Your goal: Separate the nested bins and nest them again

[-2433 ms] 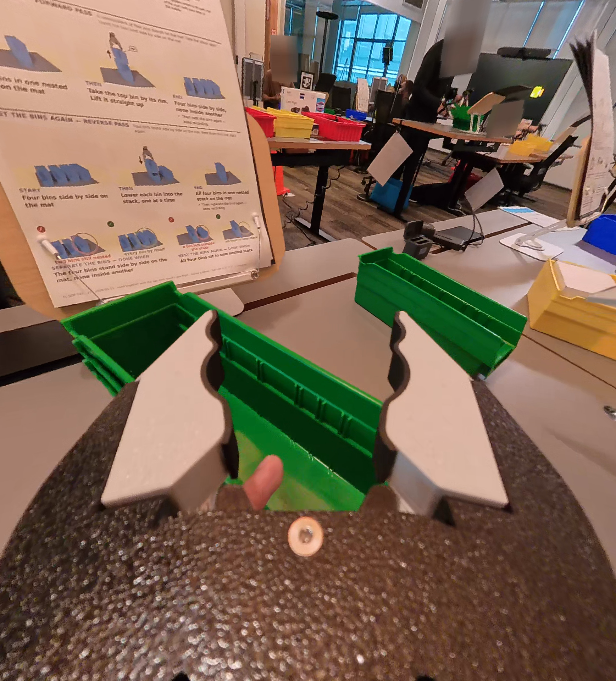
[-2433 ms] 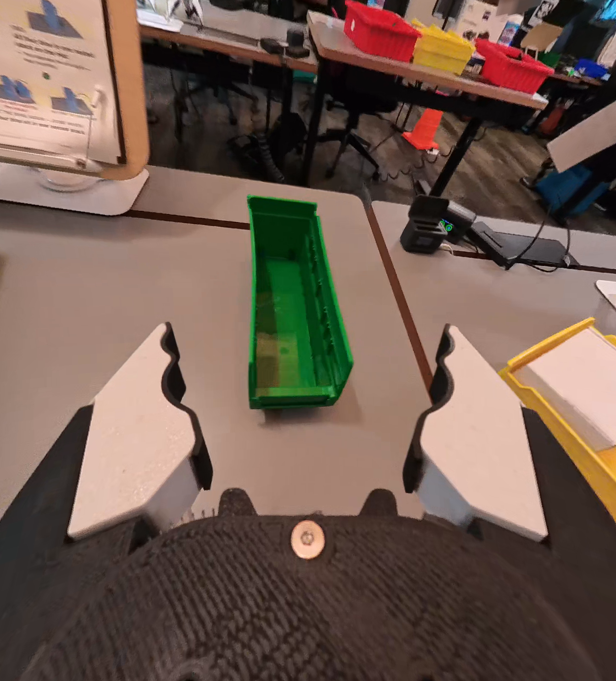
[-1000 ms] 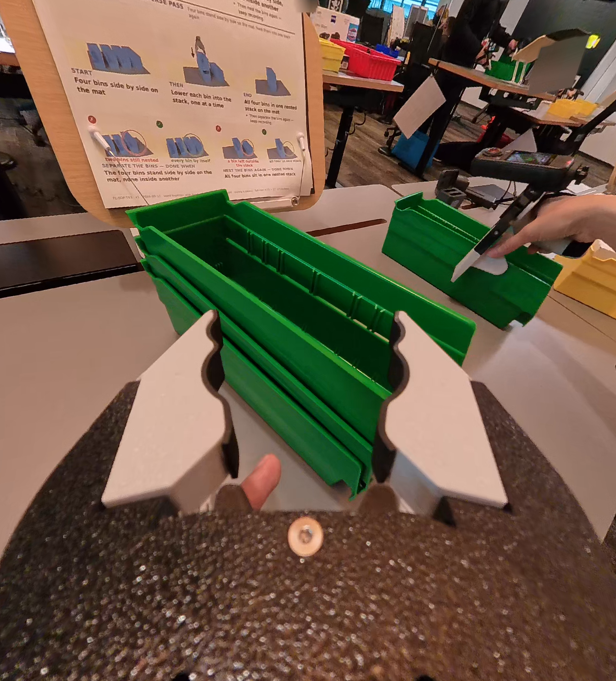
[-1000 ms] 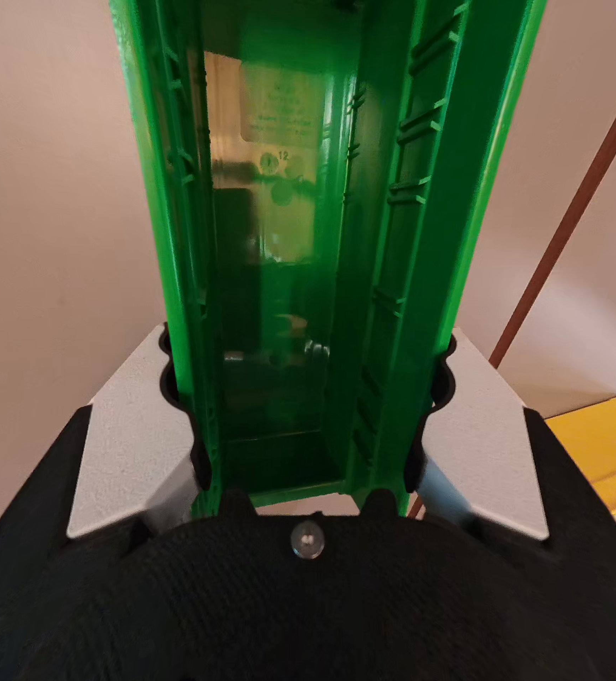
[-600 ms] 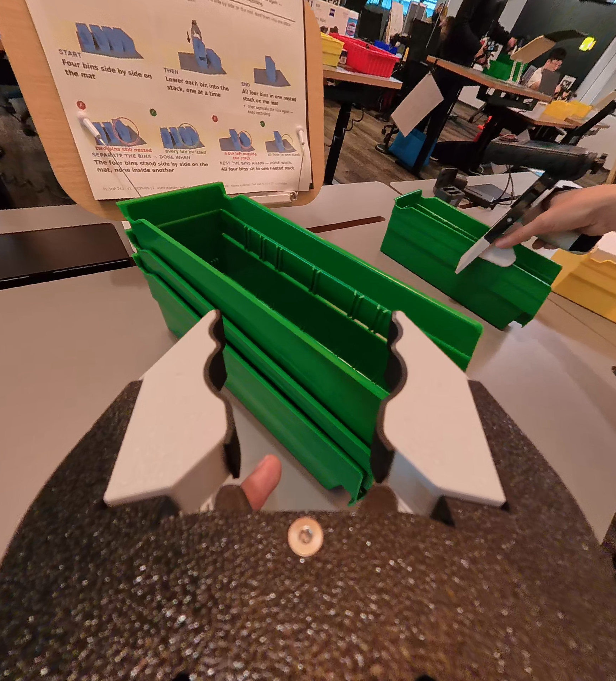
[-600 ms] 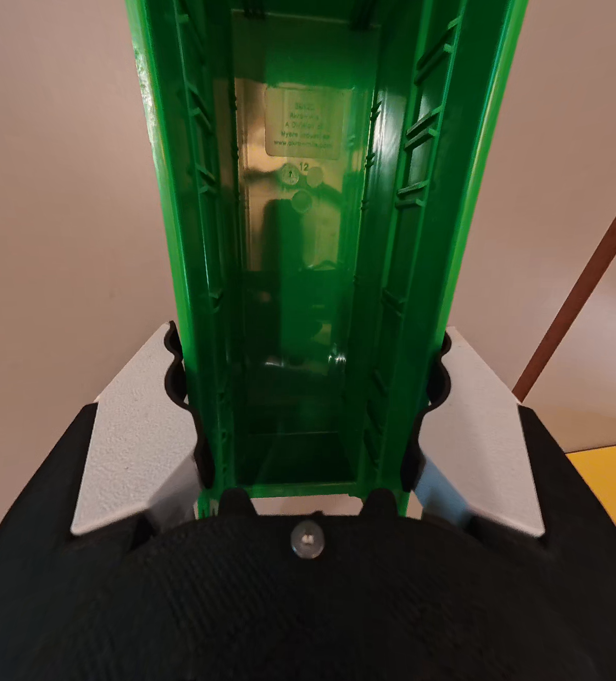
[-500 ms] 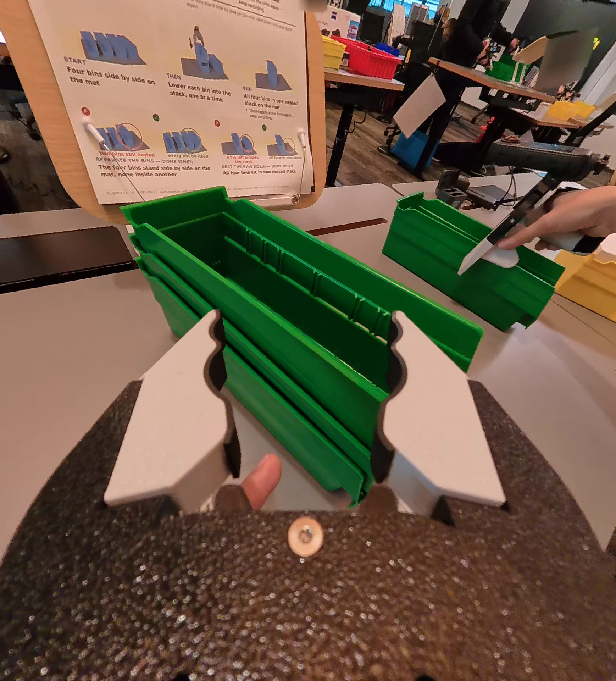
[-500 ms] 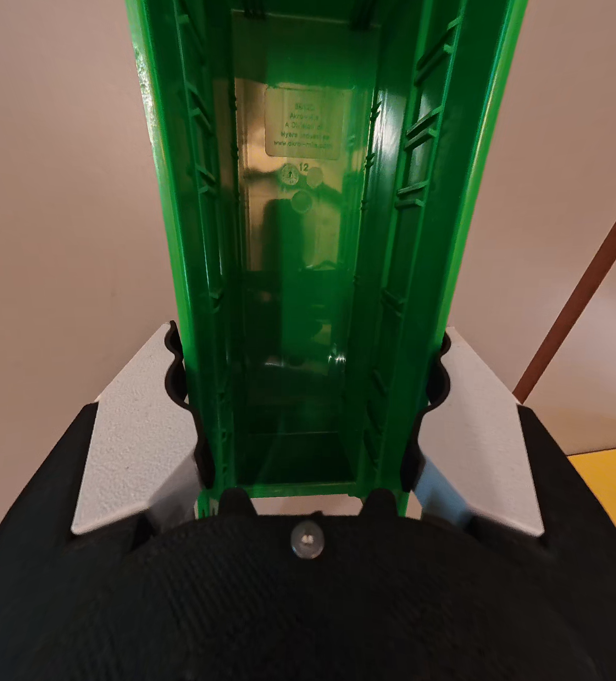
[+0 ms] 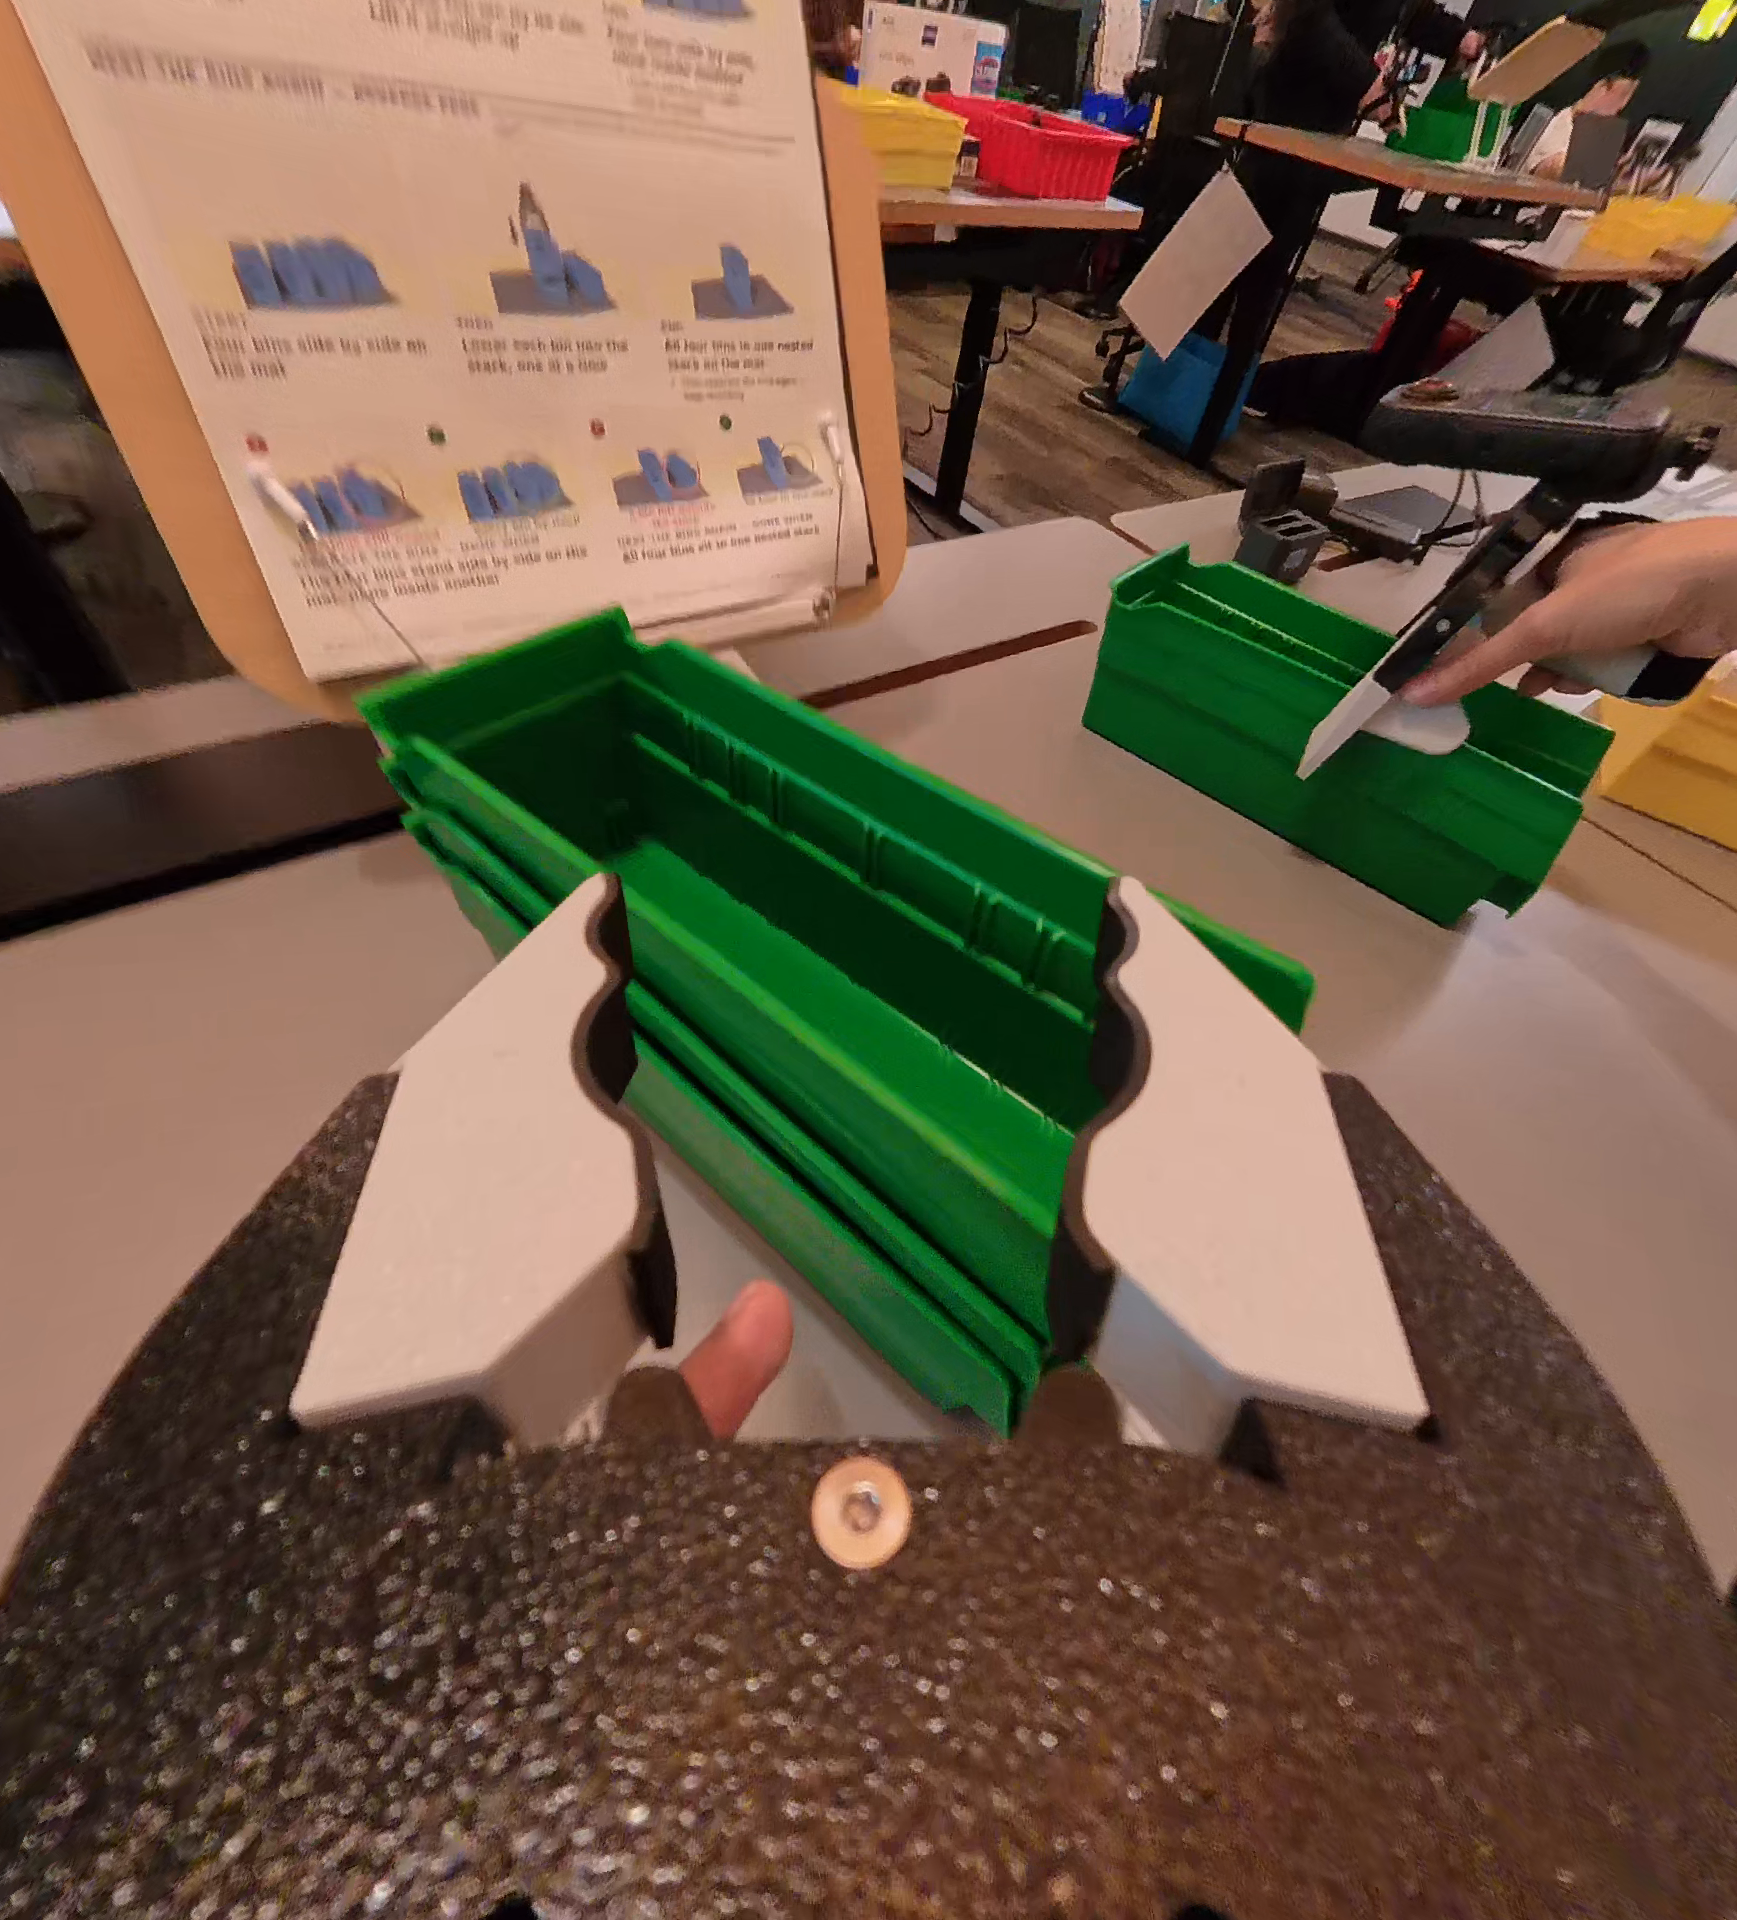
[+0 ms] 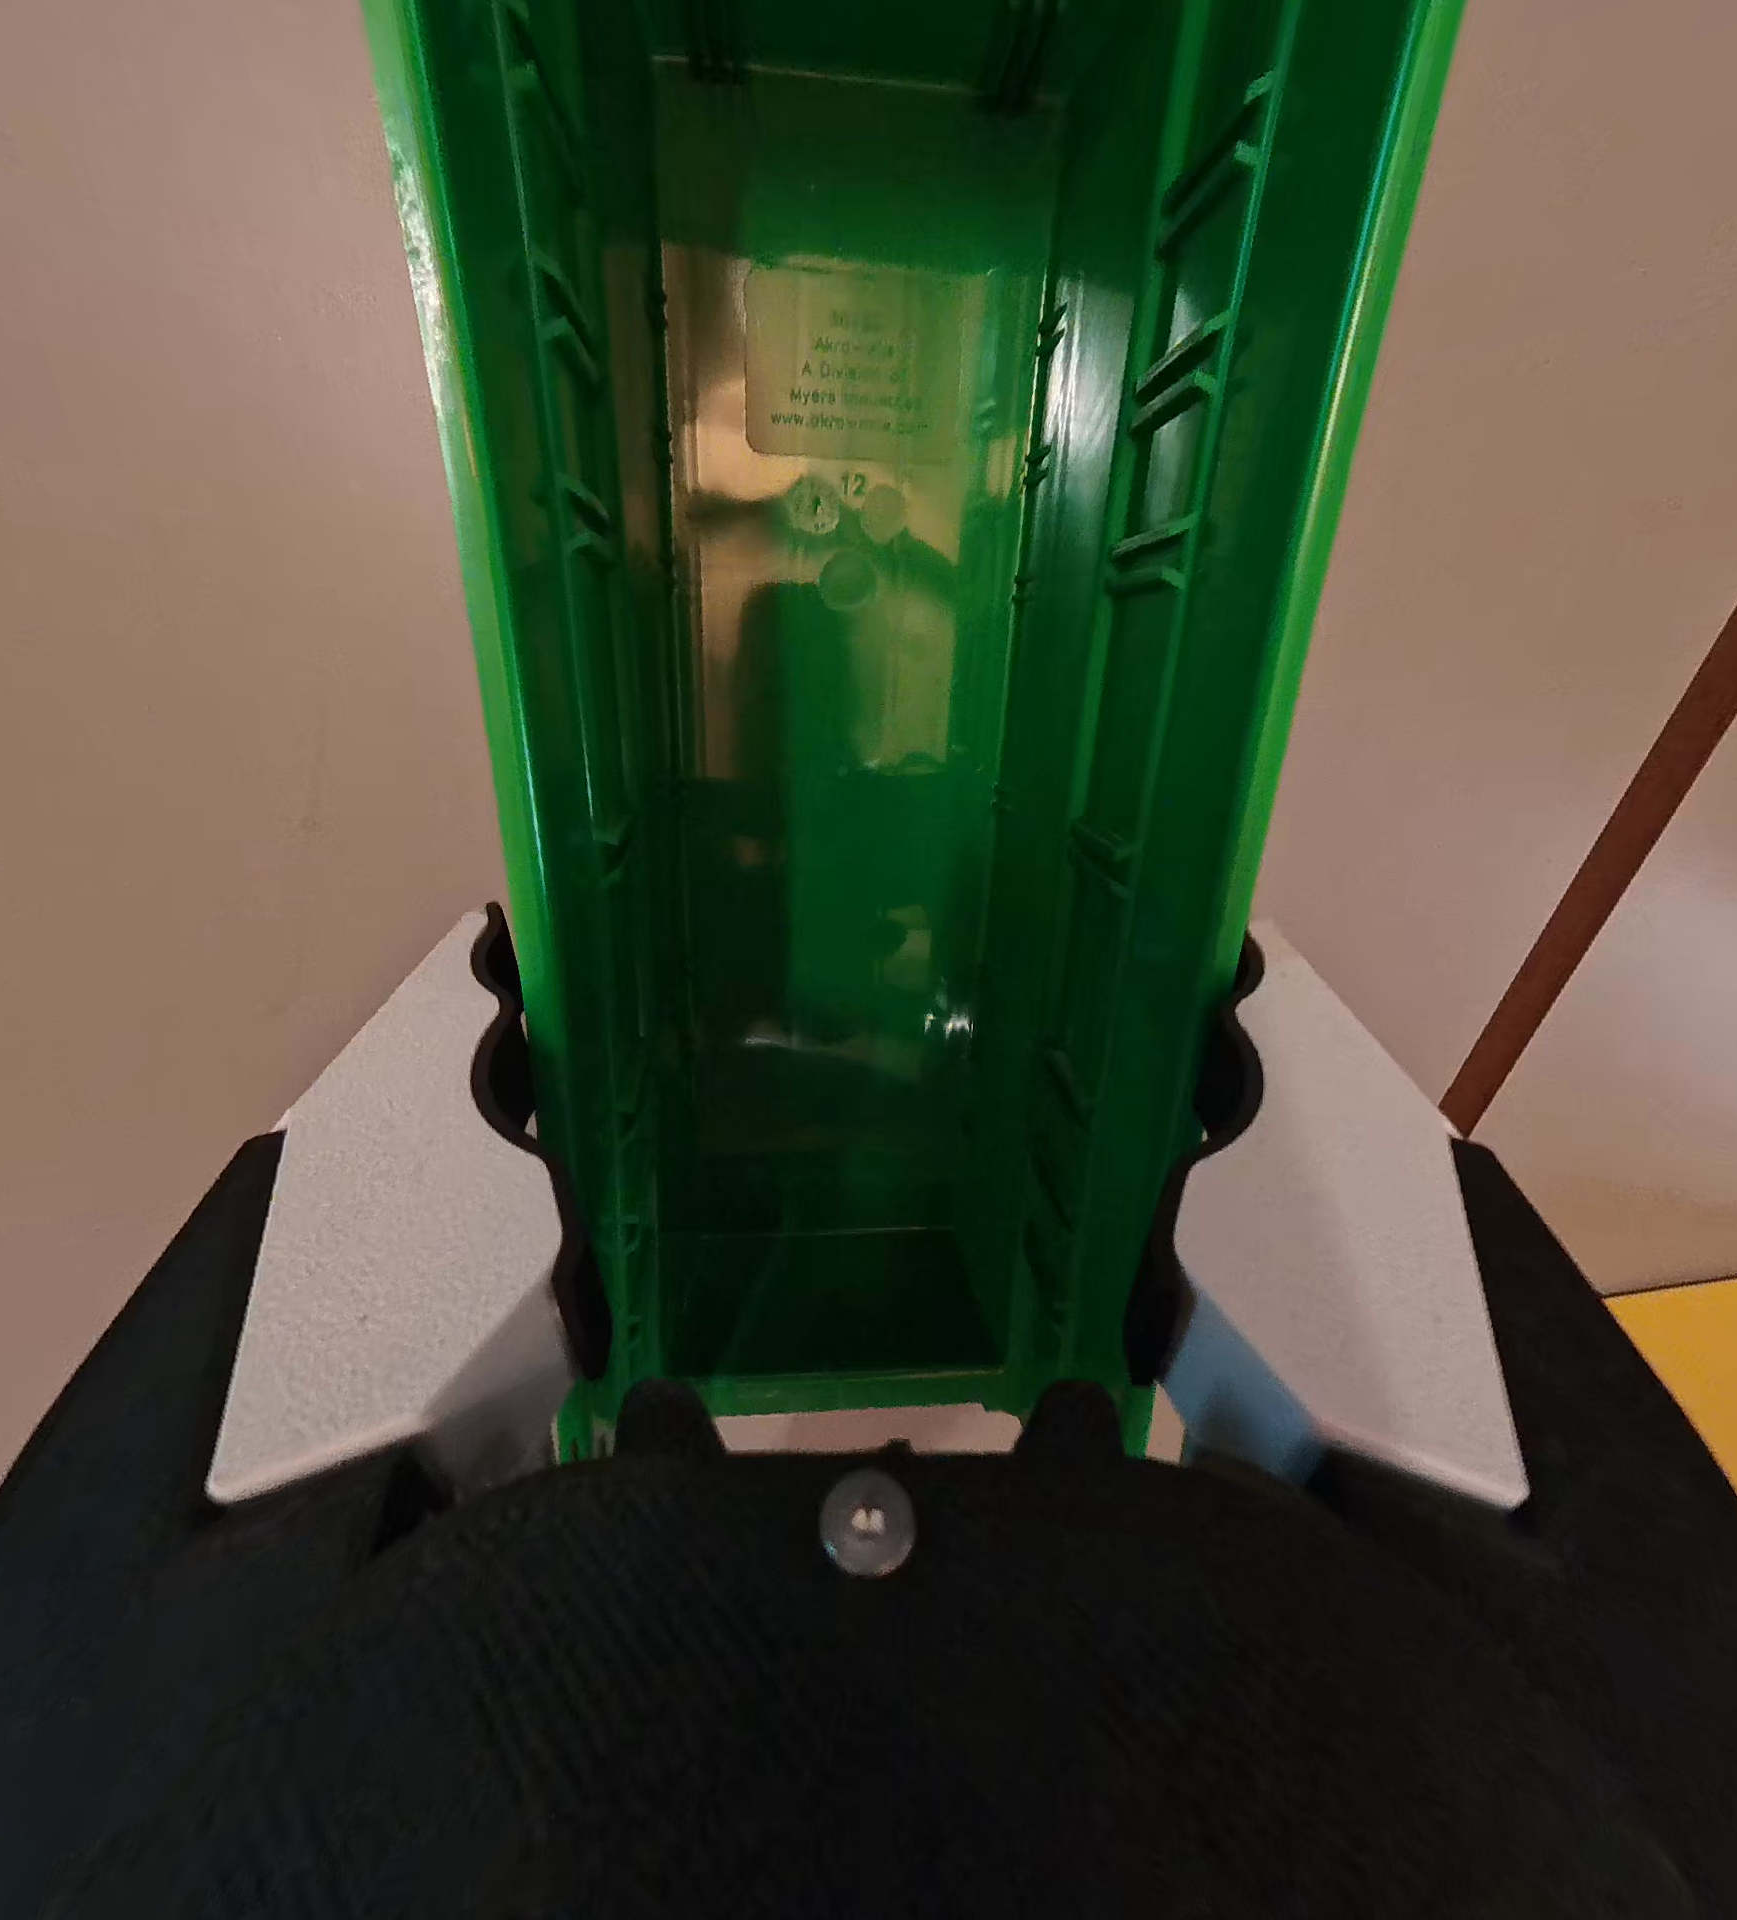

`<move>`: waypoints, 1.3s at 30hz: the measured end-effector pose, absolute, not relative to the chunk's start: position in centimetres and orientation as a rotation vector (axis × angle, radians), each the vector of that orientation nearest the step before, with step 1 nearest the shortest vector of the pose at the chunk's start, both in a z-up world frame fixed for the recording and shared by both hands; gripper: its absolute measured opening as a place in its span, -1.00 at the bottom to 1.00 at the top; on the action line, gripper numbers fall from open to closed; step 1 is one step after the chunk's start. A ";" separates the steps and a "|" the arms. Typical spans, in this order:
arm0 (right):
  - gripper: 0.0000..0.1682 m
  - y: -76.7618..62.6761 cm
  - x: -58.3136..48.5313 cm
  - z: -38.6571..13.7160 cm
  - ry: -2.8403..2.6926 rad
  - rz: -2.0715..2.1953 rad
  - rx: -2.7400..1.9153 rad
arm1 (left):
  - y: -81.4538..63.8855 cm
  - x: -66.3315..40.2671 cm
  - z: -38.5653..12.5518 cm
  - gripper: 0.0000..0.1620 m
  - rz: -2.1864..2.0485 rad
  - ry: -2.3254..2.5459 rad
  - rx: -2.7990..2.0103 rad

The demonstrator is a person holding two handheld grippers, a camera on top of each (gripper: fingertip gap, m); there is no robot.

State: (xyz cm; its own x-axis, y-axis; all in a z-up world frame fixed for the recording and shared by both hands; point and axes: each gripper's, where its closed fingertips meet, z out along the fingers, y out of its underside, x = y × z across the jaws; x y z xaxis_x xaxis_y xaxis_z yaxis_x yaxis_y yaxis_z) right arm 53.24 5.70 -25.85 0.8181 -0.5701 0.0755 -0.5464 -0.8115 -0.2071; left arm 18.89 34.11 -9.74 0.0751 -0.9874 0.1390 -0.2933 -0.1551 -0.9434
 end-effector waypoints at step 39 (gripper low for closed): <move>0.53 5.3 53.5 -26.1 0.934 -0.291 -2.830 | 9.7 38.3 12.4 0.29 -0.821 1.693 -1.016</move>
State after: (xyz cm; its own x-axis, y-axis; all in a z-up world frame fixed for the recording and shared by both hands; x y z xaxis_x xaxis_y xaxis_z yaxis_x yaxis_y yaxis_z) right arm 53.52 5.32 -26.12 0.7879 -0.6004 0.1368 -0.5719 -0.7958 -0.1990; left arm 38.34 9.75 12.43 -0.1902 -0.9022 -0.3871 -0.2544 0.4261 -0.8682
